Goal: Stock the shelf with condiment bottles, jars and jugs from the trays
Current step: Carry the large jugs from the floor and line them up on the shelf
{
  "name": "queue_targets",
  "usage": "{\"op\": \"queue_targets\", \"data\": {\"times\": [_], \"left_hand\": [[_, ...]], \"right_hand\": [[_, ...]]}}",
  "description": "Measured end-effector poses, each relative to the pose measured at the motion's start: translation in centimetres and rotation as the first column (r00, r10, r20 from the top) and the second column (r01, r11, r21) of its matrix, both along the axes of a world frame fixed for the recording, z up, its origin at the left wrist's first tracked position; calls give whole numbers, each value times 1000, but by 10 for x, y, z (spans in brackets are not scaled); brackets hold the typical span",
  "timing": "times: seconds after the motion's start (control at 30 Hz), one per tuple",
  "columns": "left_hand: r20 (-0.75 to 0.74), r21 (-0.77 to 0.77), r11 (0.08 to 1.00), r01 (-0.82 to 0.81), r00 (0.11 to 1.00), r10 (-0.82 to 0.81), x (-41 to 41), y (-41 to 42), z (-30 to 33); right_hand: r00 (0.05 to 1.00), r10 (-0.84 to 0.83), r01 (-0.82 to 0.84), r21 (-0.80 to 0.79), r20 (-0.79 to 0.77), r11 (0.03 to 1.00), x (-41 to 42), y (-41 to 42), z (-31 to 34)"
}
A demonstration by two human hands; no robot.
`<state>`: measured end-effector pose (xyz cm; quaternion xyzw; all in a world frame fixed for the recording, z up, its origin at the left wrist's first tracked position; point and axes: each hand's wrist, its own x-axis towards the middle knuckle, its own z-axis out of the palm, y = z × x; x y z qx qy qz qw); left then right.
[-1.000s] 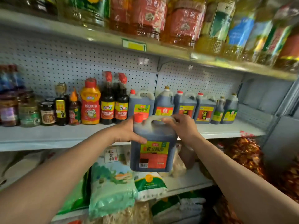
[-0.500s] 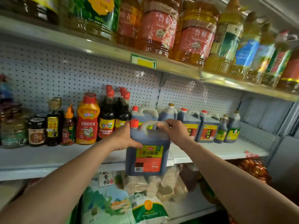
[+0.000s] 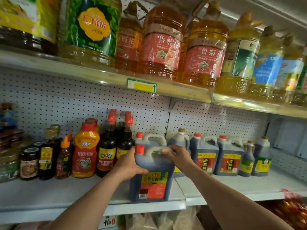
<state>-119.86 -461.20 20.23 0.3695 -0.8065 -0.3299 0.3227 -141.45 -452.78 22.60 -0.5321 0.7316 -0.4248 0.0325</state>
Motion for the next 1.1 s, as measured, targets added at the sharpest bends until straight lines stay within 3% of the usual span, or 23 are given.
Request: {"op": "queue_targets", "data": {"times": [0.17,0.3,0.5,0.77,1.1], "left_hand": [[11,12,1000,-16,1000,16,-14,-13,-7],[13,35,999,-14,1000,13,-16,-18,-9],[40,41,998,-48,998,46,-24,-27,-6],[136,54,995,-86,988,78,-40,-61,4],[128,58,987,-148,982,139,-57,-80,-9]], "right_hand": [[994,108,-107,35,-15,994,-16,-8,-5],[927,293,-249,203,-232,947,-19,-1,-9],[886,228,-135,245,-403,960,-17,-15,-1],[894,172,-66,260,-413,963,-21,-44,2],[888,136,0,296,-439,955,-20,-58,8]]}}
